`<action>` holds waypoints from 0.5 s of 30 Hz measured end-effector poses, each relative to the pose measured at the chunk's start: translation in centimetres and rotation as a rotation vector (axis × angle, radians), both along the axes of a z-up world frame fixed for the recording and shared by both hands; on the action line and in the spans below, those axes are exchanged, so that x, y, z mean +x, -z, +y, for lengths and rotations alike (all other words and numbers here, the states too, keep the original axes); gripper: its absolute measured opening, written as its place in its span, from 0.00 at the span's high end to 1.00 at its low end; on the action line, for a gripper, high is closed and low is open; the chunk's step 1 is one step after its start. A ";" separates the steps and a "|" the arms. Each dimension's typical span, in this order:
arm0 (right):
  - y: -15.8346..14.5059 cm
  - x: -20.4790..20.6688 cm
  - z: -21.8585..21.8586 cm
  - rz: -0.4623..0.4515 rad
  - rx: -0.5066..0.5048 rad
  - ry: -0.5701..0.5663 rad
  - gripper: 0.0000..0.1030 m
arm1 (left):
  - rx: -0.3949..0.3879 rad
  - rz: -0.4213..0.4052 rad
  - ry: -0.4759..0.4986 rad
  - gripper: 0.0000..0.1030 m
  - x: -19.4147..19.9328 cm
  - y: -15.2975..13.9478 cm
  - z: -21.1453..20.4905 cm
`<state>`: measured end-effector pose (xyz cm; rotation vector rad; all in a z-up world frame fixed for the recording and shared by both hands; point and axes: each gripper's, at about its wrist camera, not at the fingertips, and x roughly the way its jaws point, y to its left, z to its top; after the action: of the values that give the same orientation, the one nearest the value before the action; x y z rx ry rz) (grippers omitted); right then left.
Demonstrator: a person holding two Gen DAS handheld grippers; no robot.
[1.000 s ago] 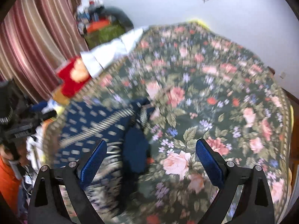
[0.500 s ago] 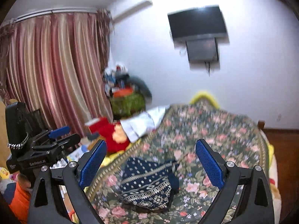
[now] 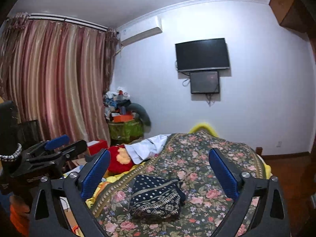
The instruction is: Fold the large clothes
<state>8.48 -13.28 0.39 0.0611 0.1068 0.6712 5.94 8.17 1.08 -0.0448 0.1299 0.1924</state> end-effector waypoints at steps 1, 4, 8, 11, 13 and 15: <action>0.1 -0.1 0.0 0.004 -0.001 0.011 0.00 | 0.008 0.005 -0.008 0.17 -0.1 0.1 -0.1; 0.6 0.0 0.1 0.035 -0.008 0.011 0.00 | 0.021 0.017 -0.019 0.14 -0.5 0.6 -0.6; 1.1 -0.1 0.1 0.052 -0.020 0.018 0.00 | 0.009 0.021 -0.013 0.13 -0.8 1.1 -0.7; 1.3 -0.2 0.0 0.055 -0.022 0.020 0.00 | 0.002 0.027 -0.009 0.13 -0.8 1.3 -0.8; 1.3 -0.3 0.0 0.059 -0.023 0.015 0.00 | 0.001 0.028 -0.008 0.13 -0.9 1.4 -0.9; 1.4 -0.4 0.0 0.053 -0.029 0.019 0.00 | 0.003 0.026 -0.011 0.13 -0.9 1.4 -0.9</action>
<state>8.11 -13.31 -0.97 0.0523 0.1667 0.6488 5.07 7.25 -0.33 -0.0402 0.1553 0.2038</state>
